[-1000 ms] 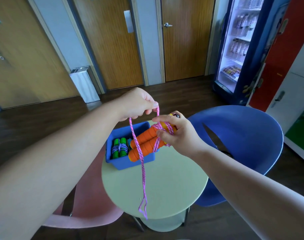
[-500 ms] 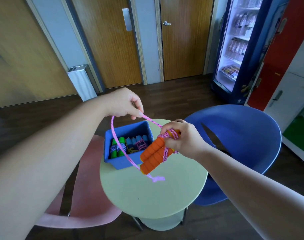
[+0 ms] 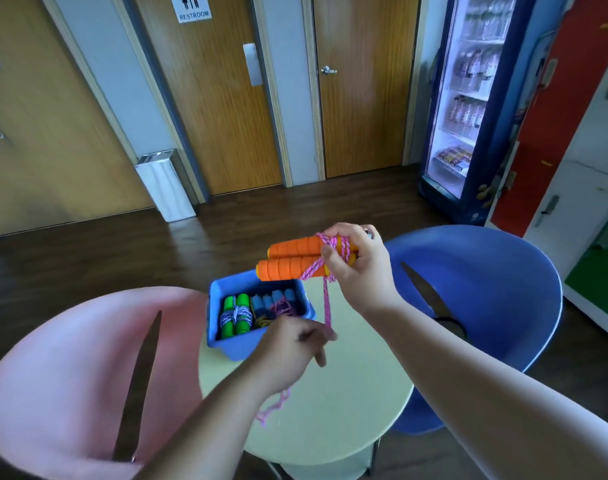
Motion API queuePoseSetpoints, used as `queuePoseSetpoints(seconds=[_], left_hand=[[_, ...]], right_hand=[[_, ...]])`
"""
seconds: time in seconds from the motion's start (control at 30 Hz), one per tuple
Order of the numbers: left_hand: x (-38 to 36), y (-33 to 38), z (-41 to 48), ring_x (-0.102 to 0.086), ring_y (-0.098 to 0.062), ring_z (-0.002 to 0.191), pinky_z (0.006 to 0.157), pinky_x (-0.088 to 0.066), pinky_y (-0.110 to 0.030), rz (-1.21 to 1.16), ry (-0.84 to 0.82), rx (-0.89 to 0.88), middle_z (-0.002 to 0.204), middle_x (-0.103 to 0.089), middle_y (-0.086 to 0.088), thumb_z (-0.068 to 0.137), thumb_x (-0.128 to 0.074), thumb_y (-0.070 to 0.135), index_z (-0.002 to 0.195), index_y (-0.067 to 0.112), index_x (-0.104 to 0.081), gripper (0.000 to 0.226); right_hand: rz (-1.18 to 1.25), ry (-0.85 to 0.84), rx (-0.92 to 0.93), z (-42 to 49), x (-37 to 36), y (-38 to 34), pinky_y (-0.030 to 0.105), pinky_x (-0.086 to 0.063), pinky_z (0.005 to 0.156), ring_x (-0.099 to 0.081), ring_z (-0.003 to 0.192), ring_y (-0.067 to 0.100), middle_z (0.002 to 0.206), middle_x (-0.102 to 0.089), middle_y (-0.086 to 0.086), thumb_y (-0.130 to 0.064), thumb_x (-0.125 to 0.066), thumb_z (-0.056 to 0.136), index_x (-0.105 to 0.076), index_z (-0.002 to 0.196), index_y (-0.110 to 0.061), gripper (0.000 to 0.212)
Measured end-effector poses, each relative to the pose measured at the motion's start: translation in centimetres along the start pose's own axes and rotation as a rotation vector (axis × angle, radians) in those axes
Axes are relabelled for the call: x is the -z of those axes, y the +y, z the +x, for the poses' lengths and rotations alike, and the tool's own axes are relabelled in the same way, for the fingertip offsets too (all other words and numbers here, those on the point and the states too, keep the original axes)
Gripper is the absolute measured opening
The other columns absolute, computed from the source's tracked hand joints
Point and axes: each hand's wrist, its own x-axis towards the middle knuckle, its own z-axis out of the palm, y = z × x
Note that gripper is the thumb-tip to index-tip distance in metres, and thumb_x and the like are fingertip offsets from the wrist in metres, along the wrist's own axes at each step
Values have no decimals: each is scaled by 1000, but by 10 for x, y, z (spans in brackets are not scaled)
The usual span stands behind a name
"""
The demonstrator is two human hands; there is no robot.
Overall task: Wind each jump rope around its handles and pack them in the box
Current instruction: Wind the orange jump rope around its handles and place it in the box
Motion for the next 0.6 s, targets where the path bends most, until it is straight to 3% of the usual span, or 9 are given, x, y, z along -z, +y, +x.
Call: queuePoseSetpoints(seconds=[0.1,0.27,0.33,0.43,0.5,0.6], left_hand=[[13,28,-13,-42,-6,47,52,-33,-24,-58,68,-94,63,-70,6,103,-62,27,64,23,-71,40],[49,53,-10,-40,1,40,47,-32,-18,-165,246,-141,47,-53,11,101,-62,24,67,10,-68,37],[59,49,-2,-43,0,41,50,-33,-25,-148,351,-85,51,-56,10,98,-62,25,73,4,-71,35],[62,38,4,-44,-3,42,52,-33,-28,-138,413,55,57,-62,7,96,-64,27,75,8,-76,30],[58,35,3,-42,-6,41,52,-31,-29,-135,394,102,56,-62,6,95,-65,27,72,10,-75,30],[56,37,2,-40,-4,38,51,-31,-27,-111,377,146,52,-59,8,97,-65,25,69,9,-75,33]], right_hand=[[-73,-39,25,-10,-6,16,27,-54,82,-60,91,5,110,-53,-1,-19,-72,93,-70,110,-26,19],[-38,-84,86,-37,-13,23,34,-53,85,-60,96,8,105,-52,-4,-20,-70,90,-73,109,-23,19],[14,-79,120,-46,-15,18,36,-52,84,-60,96,11,101,-57,1,-32,-70,92,-75,105,-22,17],[55,-78,170,-62,-22,9,33,-53,82,-61,94,13,100,-60,5,-53,-86,75,-76,101,-20,42],[16,-76,191,-72,-30,7,28,-52,79,-60,92,8,101,-57,0,-46,-93,67,-75,99,-23,43],[36,-74,161,-82,-38,8,34,-55,75,-59,91,8,102,-52,-6,-28,-90,74,-75,98,-24,29]])
